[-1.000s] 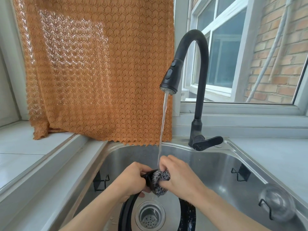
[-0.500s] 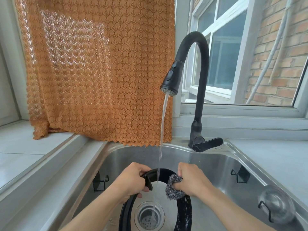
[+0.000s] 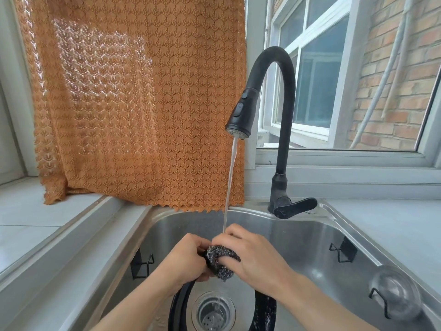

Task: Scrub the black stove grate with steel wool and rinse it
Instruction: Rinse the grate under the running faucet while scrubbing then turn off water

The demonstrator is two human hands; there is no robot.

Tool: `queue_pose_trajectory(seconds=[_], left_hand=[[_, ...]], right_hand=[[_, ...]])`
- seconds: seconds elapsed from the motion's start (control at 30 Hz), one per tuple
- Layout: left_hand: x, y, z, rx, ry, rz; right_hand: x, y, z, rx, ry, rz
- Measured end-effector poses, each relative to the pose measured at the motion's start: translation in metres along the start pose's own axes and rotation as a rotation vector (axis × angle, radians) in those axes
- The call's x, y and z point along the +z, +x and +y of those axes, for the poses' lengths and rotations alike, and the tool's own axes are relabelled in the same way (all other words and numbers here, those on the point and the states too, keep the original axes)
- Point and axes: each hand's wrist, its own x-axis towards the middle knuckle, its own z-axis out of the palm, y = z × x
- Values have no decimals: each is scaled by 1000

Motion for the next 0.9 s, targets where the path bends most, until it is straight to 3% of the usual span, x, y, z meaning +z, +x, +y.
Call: queue_pose_trajectory(seconds=[0.17, 0.37, 0.6, 0.8, 0.9], left_hand=[[-1, 2, 0, 17, 13, 16], [2, 0, -1, 9, 53, 3], [2, -3, 3, -24, 48, -2], [4, -3, 3, -12, 79, 4], [3, -4, 4, -25, 84, 3]], right_hand=[[0, 1, 0, 40, 28, 12], [8, 4, -5, 95, -150, -161], [1, 1, 0, 95, 51, 28], [10, 6, -5, 101, -173, -176], [8, 5, 1, 100, -119, -114]])
